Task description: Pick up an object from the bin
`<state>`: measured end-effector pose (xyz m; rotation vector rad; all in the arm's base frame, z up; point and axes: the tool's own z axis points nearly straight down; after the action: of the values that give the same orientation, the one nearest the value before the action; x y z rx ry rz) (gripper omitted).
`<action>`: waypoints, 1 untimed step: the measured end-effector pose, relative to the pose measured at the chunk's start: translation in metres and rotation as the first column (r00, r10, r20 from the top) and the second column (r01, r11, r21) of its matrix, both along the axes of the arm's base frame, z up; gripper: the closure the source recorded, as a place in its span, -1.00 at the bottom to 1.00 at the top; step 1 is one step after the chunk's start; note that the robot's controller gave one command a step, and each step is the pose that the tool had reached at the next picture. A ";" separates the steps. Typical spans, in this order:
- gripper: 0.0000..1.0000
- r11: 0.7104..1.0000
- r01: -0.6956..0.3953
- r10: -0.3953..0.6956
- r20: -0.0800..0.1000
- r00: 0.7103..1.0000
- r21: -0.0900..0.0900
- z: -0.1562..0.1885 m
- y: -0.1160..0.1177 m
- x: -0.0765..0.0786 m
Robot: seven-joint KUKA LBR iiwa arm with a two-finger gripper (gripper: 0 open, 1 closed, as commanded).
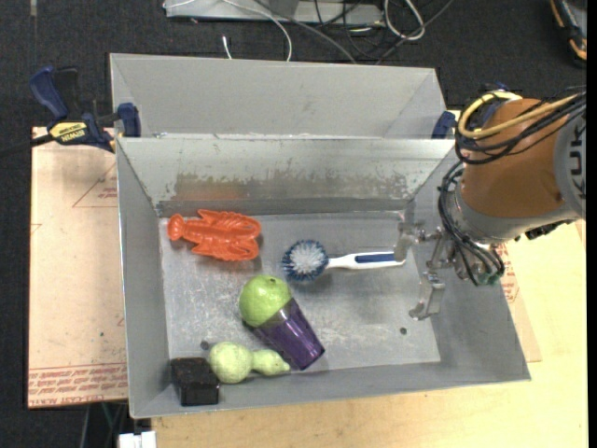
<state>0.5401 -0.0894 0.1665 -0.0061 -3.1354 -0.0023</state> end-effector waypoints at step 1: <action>-1.00 1.000 -0.004 0.004 0.007 1.000 -0.001 0.005 0.001 0.002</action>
Offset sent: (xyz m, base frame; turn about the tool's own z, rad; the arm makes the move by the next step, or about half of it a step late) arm 0.0664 0.1017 -0.0965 -0.1011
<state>0.5416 -0.0888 0.1712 -0.0001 -3.1427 -0.0009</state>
